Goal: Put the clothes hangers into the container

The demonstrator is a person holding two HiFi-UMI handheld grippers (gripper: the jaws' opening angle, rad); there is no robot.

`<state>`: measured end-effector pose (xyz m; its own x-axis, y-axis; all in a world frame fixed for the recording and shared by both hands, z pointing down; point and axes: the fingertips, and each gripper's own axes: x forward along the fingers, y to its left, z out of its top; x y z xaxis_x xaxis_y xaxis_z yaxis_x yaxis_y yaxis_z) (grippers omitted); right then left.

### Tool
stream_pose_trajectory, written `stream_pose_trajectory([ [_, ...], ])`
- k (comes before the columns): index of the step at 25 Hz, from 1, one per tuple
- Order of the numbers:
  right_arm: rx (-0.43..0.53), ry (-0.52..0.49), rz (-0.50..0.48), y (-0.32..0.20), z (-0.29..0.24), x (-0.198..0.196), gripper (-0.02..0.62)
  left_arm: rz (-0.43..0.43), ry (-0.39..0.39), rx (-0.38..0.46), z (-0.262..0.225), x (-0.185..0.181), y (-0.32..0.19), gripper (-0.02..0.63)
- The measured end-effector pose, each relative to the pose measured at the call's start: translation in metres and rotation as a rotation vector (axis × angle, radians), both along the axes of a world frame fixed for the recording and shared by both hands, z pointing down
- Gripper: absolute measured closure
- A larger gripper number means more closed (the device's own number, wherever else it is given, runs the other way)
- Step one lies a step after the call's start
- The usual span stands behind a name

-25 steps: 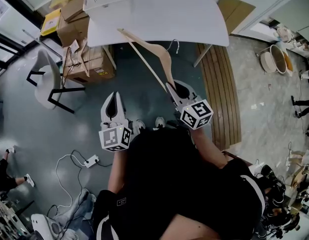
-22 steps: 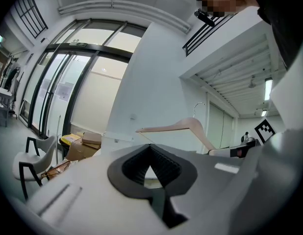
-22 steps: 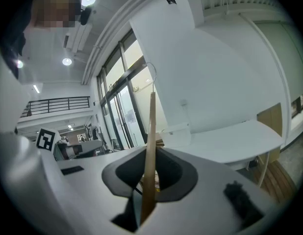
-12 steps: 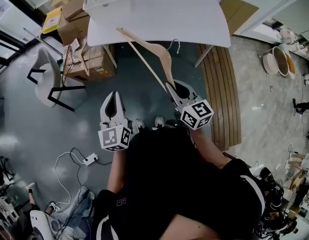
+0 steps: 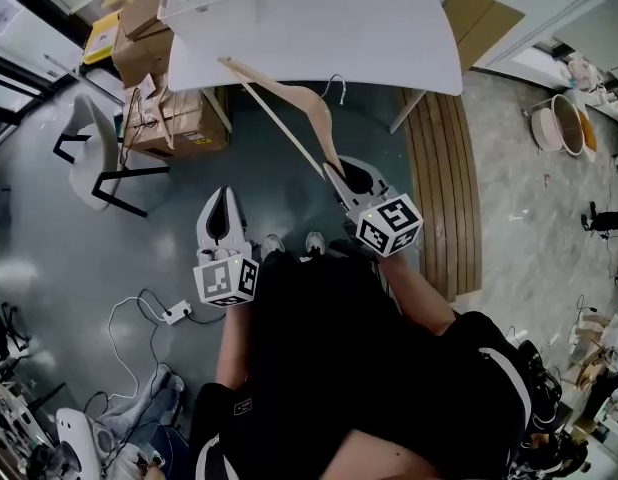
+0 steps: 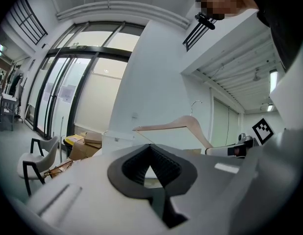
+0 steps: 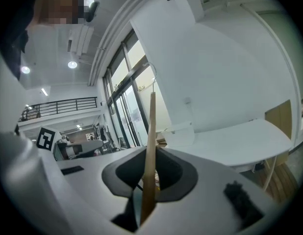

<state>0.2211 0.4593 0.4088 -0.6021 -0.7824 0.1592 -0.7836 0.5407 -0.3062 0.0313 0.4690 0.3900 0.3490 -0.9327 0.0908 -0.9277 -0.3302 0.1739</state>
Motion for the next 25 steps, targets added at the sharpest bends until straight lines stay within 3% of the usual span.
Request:
stream_pose_trajectory([
  [11,0.020,0.000,-0.041,-0.038,0.007,-0.005,0.535,-0.033,-0.005,0.015,0.010,-0.006,-0.025,0.600],
  [16,0.020,0.005,-0.025,-0.074,0.018,-0.019,0.535,-0.003,0.004,0.018,0.025,-0.013,-0.067,0.600],
  [21,0.029,0.021,-0.020,-0.121,0.008,-0.035,0.535,-0.003,0.015,0.056,0.003,-0.034,-0.129,0.600],
  [25,0.021,0.030,-0.008,-0.158,0.005,-0.047,0.535,0.007,0.027,0.039,0.005,-0.049,-0.168,0.600],
])
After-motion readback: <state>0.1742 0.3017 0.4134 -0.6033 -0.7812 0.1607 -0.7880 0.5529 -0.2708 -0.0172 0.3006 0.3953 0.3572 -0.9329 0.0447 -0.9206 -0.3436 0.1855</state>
